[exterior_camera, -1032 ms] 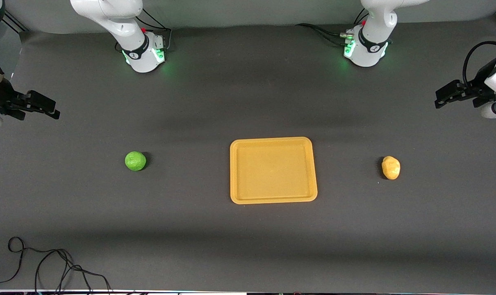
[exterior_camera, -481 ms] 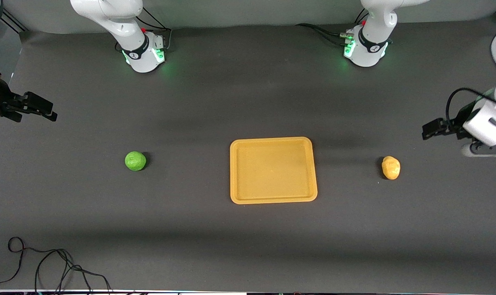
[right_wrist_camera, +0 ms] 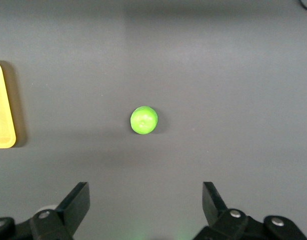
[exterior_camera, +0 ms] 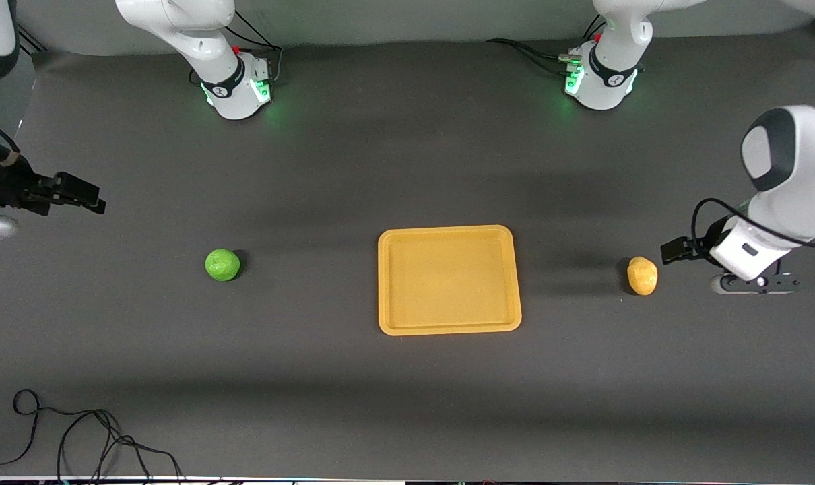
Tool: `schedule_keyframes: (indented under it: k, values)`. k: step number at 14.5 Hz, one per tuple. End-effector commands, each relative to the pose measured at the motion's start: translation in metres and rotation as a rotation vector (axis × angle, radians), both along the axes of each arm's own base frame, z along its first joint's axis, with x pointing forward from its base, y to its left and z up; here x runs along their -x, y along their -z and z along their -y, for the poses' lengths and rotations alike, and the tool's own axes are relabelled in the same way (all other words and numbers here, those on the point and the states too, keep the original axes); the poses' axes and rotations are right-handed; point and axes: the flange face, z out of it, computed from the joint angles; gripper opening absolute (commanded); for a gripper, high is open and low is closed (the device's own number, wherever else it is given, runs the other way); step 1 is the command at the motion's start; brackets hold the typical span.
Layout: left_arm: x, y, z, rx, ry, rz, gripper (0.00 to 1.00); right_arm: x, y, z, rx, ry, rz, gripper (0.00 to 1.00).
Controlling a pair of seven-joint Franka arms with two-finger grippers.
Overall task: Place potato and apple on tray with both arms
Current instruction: 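Lower the left gripper onto the potato while the right gripper reaches the apple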
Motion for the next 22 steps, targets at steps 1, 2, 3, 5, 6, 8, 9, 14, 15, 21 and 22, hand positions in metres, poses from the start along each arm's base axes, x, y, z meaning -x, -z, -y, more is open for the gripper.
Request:
schedule_keyframes:
  k: [1, 2, 3, 5, 6, 8, 9, 14, 15, 21, 22]
  values:
    - [0.003, 0.056, -0.013, 0.007, -0.036, -0.001, 1.00, 0.000, 0.027, -0.015, -0.003, -0.048, -0.006, 0.98]
    - [0.002, 0.074, -0.013, 0.010, -0.052, -0.011, 1.00, -0.001, 0.041, -0.022, -0.003, -0.057, -0.008, 0.96]
    - [0.001, 0.089, -0.013, 0.012, -0.070, -0.021, 1.00, -0.001, 0.056, -0.032, -0.002, -0.075, -0.003, 0.95]
    - [0.000, 0.117, -0.010, 0.014, -0.068, -0.021, 1.00, 0.000, 0.092, -0.034, -0.002, -0.077, 0.007, 0.95]
    - [0.002, 0.132, -0.008, 0.015, -0.065, -0.013, 1.00, 0.001, 0.113, -0.034, 0.000, -0.072, 0.011, 0.95]
    - [0.009, 0.158, -0.005, 0.019, -0.064, 0.018, 1.00, 0.006, 0.157, -0.033, 0.012, -0.078, 0.037, 0.95]
    - [0.012, 0.167, -0.003, 0.021, -0.061, 0.025, 1.00, 0.012, 0.181, -0.034, 0.011, -0.079, 0.051, 0.95]
    - [0.016, 0.188, -0.003, 0.005, -0.034, -0.010, 1.00, 0.023, 0.261, -0.032, 0.006, -0.097, 0.015, 0.96]
    - [0.018, 0.191, -0.004, 0.005, -0.035, -0.021, 0.98, 0.023, 0.271, -0.034, 0.005, -0.098, 0.003, 0.96]
    - [0.020, 0.181, -0.006, 0.001, -0.032, -0.068, 0.00, 0.032, 0.332, -0.042, 0.049, -0.160, -0.018, 0.96]
    - [0.019, 0.176, -0.006, 0.000, -0.029, -0.070, 0.00, 0.032, 0.347, -0.041, 0.047, -0.160, -0.029, 0.96]
